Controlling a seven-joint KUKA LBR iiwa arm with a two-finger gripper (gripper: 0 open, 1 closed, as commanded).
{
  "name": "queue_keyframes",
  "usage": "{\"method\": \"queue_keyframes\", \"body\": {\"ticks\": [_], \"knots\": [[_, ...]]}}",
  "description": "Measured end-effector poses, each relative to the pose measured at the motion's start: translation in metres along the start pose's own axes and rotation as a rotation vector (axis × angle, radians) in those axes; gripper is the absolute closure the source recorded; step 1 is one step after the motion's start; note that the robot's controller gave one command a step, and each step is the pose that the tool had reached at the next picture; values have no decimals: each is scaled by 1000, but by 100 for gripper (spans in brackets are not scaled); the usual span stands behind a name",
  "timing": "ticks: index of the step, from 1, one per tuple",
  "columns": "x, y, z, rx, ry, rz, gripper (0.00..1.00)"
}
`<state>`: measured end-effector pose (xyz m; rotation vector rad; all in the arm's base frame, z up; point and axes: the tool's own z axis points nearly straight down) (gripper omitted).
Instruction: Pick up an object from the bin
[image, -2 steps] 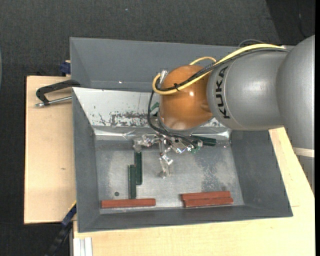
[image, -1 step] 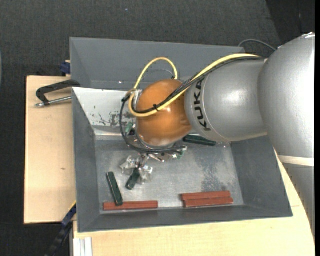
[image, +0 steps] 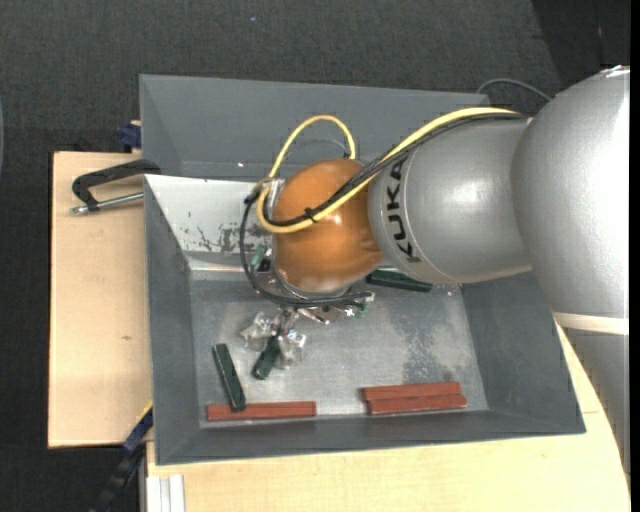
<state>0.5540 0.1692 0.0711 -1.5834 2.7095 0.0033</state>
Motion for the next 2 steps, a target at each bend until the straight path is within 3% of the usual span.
{"method": "queue_keyframes", "body": {"ticks": [1,2], "knots": [[0,0,0,0,0,0,100],[24,36,-212,1,-1,62,100]]}}
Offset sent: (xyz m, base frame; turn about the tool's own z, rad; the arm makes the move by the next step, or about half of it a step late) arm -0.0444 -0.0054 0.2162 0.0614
